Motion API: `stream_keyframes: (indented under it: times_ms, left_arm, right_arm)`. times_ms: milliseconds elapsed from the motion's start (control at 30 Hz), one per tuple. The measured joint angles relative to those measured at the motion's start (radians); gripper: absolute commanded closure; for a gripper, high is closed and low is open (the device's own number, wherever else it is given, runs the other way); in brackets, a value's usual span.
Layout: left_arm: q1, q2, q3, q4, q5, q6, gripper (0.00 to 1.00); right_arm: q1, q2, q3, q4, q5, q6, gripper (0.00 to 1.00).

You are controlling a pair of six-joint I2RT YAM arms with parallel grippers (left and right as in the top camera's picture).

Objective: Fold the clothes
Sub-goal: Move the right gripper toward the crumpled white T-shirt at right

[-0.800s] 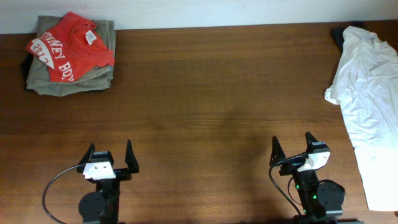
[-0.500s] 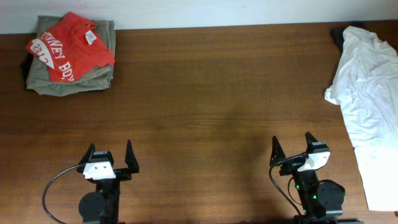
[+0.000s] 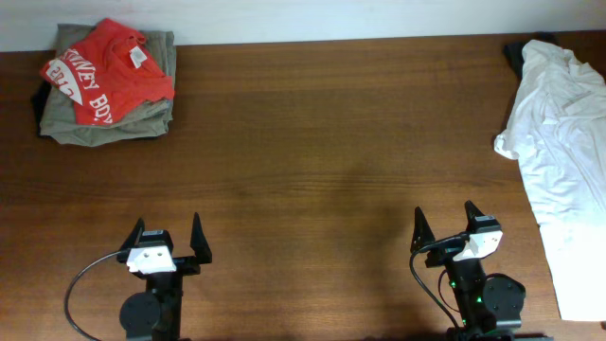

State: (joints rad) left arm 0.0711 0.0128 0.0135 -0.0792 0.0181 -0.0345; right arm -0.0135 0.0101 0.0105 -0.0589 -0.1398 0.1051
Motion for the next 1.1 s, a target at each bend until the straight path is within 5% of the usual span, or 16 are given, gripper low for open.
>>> stream_keyframes:
  times_ms: [300, 567, 700, 900, 967, 1100]
  left_arm:
    - [0.000, 0.000, 0.000, 0.000, 0.000, 0.000, 0.01]
    - [0.000, 0.000, 0.000, 0.000, 0.000, 0.000, 0.01]
    - [0.000, 0.000, 0.000, 0.000, 0.000, 0.000, 0.01]
    - [0.000, 0.000, 0.002, -0.004, -0.008, 0.000, 0.01]
    - [0.000, -0.002, 0.001, -0.002, -0.008, 0.000, 0.01]
    - [0.000, -0.002, 0.002, -0.003, -0.008, 0.000, 0.01]
  right_arm:
    - [0.000, 0.000, 0.000, 0.031, -0.016, 0.011, 0.01]
    - [-0.001, 0.002, 0.000, 0.303, -0.495, 0.468, 0.01]
    - [-0.001, 0.040, 0.074, 0.354, -0.378, 0.411, 0.01]
    - [-0.006, 0.733, 0.753, -0.073, 0.089, 0.125, 0.01]
    - [-0.075, 1.145, 1.136, -0.301, 0.159, 0.048, 0.01]
    - [-0.248, 1.609, 1.571, -0.582, 0.185, 0.017, 0.01]
